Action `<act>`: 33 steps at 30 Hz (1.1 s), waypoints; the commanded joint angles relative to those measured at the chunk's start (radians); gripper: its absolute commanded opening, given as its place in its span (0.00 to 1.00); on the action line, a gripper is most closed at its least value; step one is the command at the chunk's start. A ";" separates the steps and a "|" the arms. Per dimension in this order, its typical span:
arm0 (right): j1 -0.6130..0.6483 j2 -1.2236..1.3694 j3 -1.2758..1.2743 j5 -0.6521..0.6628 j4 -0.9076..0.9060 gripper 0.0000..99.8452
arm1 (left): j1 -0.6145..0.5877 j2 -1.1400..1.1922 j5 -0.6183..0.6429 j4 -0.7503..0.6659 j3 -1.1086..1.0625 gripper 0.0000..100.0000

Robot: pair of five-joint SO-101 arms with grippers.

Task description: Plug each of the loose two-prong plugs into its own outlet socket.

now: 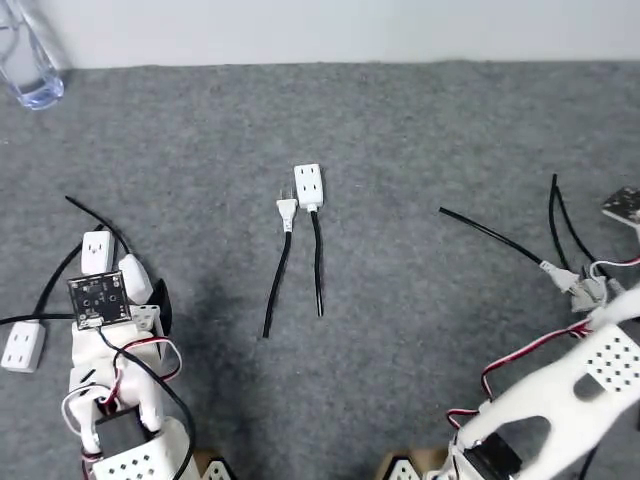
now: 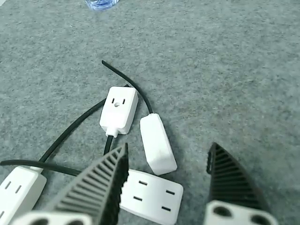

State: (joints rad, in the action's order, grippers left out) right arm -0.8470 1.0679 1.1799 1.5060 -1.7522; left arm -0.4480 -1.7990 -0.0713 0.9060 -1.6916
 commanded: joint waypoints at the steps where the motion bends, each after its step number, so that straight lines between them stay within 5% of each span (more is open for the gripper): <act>1: -0.022 -0.015 0.015 -0.005 -0.045 0.12 | 0.000 -0.005 0.006 -0.012 0.007 0.26; 8: -0.024 0.042 0.017 -0.005 -0.044 0.12 | 0.000 -0.005 0.006 -0.011 0.007 0.26; 14: -0.016 0.090 0.035 -0.003 -0.007 0.01 | 0.002 -0.005 0.006 -0.011 0.007 0.26; 33: -0.016 -0.018 0.210 -0.003 -0.050 0.01 | 0.005 -0.005 0.006 -0.012 0.007 0.26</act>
State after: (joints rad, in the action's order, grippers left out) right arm -0.8623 1.1584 1.3456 1.5029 -1.7553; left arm -0.4480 -1.7990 -0.0713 0.9060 -1.6916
